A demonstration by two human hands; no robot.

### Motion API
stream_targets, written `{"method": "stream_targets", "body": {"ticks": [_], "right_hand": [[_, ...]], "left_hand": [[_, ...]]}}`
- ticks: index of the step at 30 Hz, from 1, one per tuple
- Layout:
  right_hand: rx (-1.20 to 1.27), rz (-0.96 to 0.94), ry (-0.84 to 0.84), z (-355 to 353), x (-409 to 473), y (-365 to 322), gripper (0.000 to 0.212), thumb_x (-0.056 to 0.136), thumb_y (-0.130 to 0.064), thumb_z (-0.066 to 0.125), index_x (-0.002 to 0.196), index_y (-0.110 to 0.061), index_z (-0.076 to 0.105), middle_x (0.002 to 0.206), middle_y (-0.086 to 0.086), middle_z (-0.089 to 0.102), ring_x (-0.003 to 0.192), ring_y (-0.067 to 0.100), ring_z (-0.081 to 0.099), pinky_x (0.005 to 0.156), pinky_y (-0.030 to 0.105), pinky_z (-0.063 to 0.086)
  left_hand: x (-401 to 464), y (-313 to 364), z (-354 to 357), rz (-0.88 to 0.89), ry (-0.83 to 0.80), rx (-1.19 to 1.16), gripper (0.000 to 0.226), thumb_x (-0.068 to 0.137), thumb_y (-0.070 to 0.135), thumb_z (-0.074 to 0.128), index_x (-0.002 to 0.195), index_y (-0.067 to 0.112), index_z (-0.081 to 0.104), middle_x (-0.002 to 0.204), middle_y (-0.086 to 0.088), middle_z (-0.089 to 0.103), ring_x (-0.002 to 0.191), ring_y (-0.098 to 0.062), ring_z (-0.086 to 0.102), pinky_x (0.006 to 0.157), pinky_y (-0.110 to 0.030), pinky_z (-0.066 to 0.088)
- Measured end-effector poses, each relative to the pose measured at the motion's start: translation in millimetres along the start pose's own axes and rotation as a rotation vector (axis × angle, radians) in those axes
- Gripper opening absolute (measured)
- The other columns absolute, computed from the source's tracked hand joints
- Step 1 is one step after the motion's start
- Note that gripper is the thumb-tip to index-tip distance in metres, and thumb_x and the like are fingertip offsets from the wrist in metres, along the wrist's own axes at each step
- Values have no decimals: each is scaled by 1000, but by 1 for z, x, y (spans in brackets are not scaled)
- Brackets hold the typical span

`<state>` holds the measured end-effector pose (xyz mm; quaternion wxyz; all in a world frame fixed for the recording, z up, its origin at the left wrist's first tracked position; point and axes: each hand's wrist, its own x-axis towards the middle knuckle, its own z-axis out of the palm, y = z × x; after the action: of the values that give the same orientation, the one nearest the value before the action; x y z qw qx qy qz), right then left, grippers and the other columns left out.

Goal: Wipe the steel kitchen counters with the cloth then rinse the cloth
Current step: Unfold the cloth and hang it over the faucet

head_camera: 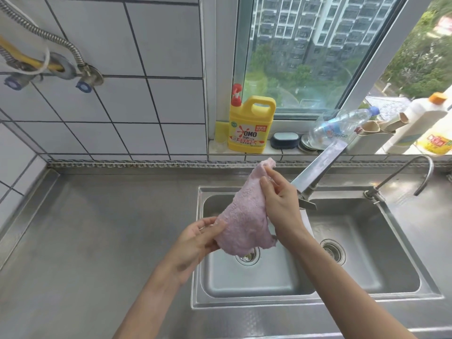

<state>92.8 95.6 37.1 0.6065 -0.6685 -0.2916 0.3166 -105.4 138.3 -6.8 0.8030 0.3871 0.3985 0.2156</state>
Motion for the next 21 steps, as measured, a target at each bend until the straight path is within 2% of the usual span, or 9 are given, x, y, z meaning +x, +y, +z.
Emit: {"method": "stream_targets", "body": {"ticks": [2, 4, 7, 9, 14, 17, 19, 21], "right_hand": [[-4, -8, 13, 3, 1, 0, 35, 109, -18, 54, 143, -16, 62, 135, 7, 70, 124, 22, 67, 109, 40, 52], [-43, -24, 45, 4, 3, 1, 34, 109, -15, 53, 141, -15, 64, 131, 7, 72, 119, 20, 67, 108, 39, 50], [-129, -48, 95, 7, 4, 2, 31, 108, -15, 53, 135, -15, 69, 124, -1, 74, 118, 16, 68, 108, 39, 52], [-168, -59, 126, 10, 5, 2, 30, 108, -16, 53, 134, -15, 70, 123, -4, 74, 118, 10, 67, 109, 36, 51], [-241, -84, 158, 15, 7, 1, 30, 109, -13, 52, 133, -11, 70, 125, 0, 74, 117, 9, 65, 111, 32, 49], [-236, -93, 175, 15, 7, -2, 30, 109, -15, 52, 133, -12, 69, 125, 1, 73, 116, 10, 65, 108, 29, 49], [-168, -77, 162, 12, 8, -6, 28, 108, -22, 55, 131, -16, 68, 118, 1, 74, 111, 14, 68, 99, 33, 54], [-106, -66, 83, 6, 9, -11, 26, 107, -26, 56, 132, -23, 65, 106, 9, 75, 96, 14, 70, 84, 32, 57]], "left_hand": [[-1, 2, 2, 3, 2, 8, 46, 84, 24, 78, 124, 7, 64, 115, -15, 76, 100, -27, 70, 85, -29, 62], [-1, 5, 3, 57, 24, -18, 39, 83, 22, 77, 118, 11, 64, 111, -13, 74, 95, -25, 68, 84, -30, 62], [-2, 10, 0, 120, -4, -177, 29, 86, 21, 74, 111, 17, 59, 110, -9, 74, 88, -21, 69, 84, -34, 61], [-3, 14, 0, 148, -15, -216, 24, 88, 24, 73, 107, 19, 58, 106, -7, 75, 80, -18, 71, 78, -31, 63], [-6, 23, 1, 325, 153, -14, 24, 86, 30, 73, 104, 19, 64, 81, -5, 77, 62, -13, 70, 57, -23, 58], [-7, 23, 3, 438, 250, 130, 26, 86, 32, 73, 103, 15, 64, 64, -8, 71, 52, -14, 62, 51, -23, 54], [-9, 22, -1, 479, 232, 254, 27, 87, 34, 74, 105, 17, 64, 62, -11, 67, 53, -16, 58, 55, -26, 54], [-11, 21, -11, 431, 136, 297, 38, 84, 34, 81, 116, 28, 62, 74, -11, 74, 64, -17, 65, 69, -29, 58]]}}
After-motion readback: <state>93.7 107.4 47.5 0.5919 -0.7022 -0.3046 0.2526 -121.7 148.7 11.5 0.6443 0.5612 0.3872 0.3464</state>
